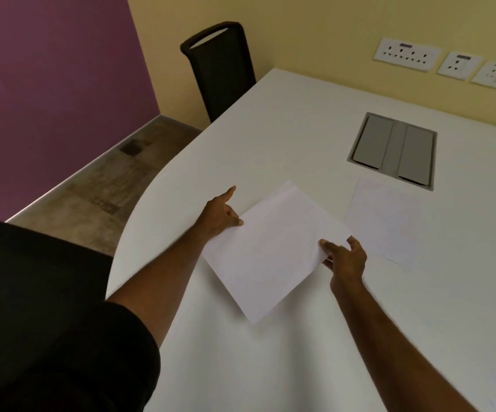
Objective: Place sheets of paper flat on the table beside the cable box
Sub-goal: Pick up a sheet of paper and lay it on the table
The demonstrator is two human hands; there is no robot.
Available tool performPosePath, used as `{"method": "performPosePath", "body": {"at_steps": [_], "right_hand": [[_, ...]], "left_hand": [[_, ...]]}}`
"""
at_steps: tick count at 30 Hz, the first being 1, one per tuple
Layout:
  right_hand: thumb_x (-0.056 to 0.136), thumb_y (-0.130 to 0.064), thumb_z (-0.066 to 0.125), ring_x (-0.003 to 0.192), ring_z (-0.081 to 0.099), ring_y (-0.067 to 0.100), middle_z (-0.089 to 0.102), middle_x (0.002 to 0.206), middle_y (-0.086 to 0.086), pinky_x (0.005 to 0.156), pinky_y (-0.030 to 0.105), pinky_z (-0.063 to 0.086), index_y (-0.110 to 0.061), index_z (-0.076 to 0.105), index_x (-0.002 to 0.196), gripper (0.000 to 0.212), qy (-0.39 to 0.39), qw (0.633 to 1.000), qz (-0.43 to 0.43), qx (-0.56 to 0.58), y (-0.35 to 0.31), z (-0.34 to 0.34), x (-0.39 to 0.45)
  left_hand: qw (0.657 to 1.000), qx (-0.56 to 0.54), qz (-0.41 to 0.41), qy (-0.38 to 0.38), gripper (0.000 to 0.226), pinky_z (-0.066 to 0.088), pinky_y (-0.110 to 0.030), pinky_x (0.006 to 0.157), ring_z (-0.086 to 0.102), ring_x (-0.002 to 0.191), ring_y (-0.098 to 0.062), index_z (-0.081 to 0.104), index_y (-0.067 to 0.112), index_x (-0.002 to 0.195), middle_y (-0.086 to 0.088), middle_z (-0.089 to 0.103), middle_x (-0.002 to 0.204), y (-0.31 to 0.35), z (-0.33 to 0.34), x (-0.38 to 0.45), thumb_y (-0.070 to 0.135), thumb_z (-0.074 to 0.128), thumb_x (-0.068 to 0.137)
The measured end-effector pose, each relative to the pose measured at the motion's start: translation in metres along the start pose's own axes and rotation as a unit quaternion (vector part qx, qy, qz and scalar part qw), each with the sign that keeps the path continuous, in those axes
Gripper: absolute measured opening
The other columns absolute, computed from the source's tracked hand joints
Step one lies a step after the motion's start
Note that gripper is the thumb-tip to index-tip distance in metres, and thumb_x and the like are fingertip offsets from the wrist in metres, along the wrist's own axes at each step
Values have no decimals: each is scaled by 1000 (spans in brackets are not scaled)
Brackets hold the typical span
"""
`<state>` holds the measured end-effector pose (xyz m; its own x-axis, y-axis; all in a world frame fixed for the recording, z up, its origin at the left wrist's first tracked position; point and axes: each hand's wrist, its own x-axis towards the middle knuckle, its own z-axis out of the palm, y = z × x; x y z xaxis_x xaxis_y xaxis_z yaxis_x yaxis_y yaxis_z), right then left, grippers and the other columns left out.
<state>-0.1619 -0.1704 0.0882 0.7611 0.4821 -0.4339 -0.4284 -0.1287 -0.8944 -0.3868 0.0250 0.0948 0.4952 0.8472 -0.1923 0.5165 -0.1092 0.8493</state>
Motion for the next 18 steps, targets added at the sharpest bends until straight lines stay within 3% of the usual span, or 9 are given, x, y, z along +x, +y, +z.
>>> {"method": "performPosePath", "body": {"at_steps": [3,8,10,13,18], "right_hand": [[73,3,80,97,68,30,69,113,16,77,43,60,-7,48,141,75,16,999,28,-41,38,11,-15],[70,5,80,80,66,24,67,86,3,77,47,61,-11,57,130,66,32,991,40,-120,91,16,-42],[70,3,81,91,67,28,68,96,2,88,51,59,-11,58,130,66,34,987,40,-153,106,18,-51],[70,-3,81,105,66,30,69,116,9,98,48,54,-13,58,131,66,38,974,24,-220,119,20,-58],[74,-9,79,112,62,31,65,125,11,102,40,49,-16,51,137,70,29,953,24,-301,122,21,-62]], "left_hand": [[999,38,-15,16,98,46,-22,97,72,90,-26,30,20,156,-17,74,85,-29,-9,-14,6,83,76],[994,96,-57,20,92,49,-24,88,68,89,-21,37,22,153,-8,72,89,-75,-10,-41,8,85,76],[990,127,-65,18,87,50,-27,85,64,84,-18,40,25,151,0,69,84,-88,-9,-49,11,83,77],[980,193,-56,7,81,51,-30,83,61,81,-16,41,28,151,8,62,79,-98,-7,-55,14,79,81],[965,262,-11,-8,75,51,-35,92,62,103,-23,40,30,151,2,68,98,-107,-4,-57,16,74,86]]}}
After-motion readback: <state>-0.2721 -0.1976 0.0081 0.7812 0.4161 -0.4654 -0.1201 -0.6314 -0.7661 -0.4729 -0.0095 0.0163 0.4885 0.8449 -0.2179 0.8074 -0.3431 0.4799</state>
